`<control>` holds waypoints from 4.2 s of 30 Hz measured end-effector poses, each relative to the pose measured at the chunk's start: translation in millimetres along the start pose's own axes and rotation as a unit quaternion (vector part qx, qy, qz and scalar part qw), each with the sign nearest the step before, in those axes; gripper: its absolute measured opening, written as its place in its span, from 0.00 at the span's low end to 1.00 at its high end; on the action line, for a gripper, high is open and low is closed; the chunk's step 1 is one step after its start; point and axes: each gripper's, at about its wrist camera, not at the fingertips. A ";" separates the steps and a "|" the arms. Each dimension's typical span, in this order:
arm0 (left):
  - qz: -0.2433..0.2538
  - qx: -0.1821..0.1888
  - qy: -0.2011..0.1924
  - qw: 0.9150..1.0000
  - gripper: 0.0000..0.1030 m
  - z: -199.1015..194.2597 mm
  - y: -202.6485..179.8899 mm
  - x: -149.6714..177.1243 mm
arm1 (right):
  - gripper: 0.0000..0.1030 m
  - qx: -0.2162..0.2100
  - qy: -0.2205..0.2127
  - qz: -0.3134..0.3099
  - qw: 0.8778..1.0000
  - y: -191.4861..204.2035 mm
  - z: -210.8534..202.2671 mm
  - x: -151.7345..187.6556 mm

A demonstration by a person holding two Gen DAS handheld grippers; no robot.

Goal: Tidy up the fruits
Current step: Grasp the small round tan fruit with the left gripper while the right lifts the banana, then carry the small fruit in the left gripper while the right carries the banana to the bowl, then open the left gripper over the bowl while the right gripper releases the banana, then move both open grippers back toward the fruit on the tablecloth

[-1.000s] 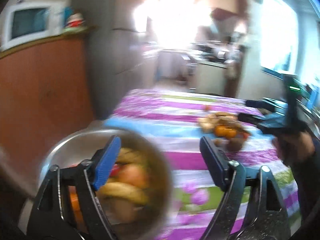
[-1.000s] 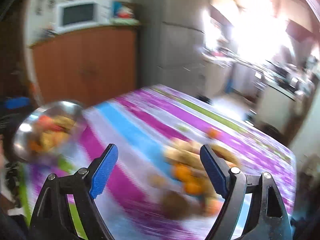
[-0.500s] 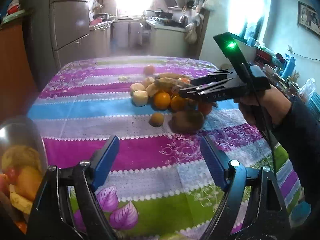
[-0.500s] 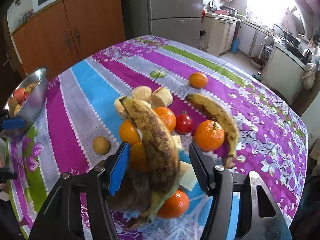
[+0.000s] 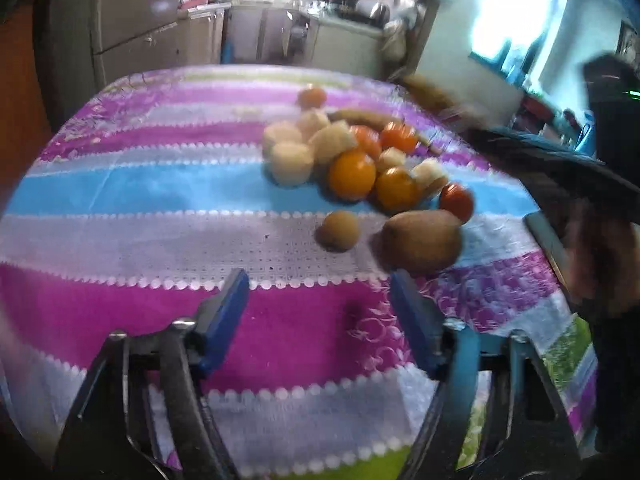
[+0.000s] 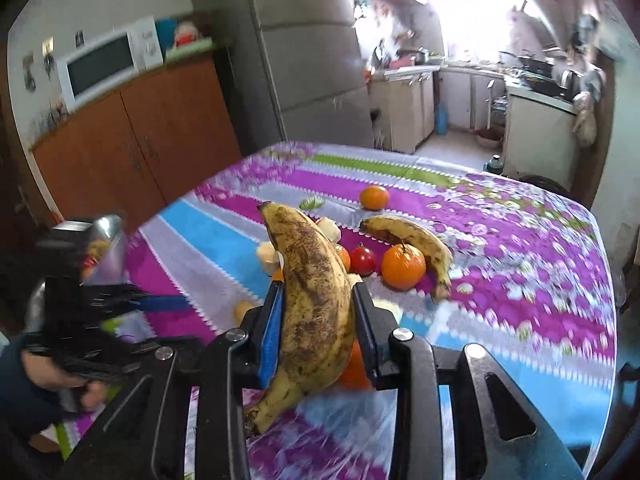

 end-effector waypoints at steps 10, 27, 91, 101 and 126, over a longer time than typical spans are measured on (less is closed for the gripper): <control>0.034 -0.013 0.016 0.999 0.53 24.6 -13.0 -15.1 | 0.36 -0.004 -0.060 0.043 0.997 -7.2 -47.4 9.3; 0.053 -0.015 0.004 0.998 0.27 38.2 -20.4 -27.4 | 0.36 -0.008 -0.057 0.051 0.997 -10.8 -38.9 16.3; -0.120 -0.214 -0.109 0.963 0.27 -201.1 187.2 52.9 | 0.36 -0.180 0.046 -0.135 0.973 305.1 129.0 -24.8; -0.119 -0.217 -0.099 0.964 0.27 -197.4 187.5 50.3 | 0.36 -0.178 0.060 -0.142 0.972 309.6 135.3 -21.3; -0.124 -0.239 -0.097 0.958 0.74 -197.1 188.8 51.5 | 0.57 -0.182 0.057 -0.136 0.972 309.8 133.8 -19.2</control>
Point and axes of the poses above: each gripper's, at about its wrist camera, not at the fingertips, and z roughly the way its jaws point, y to its left, x to its underside
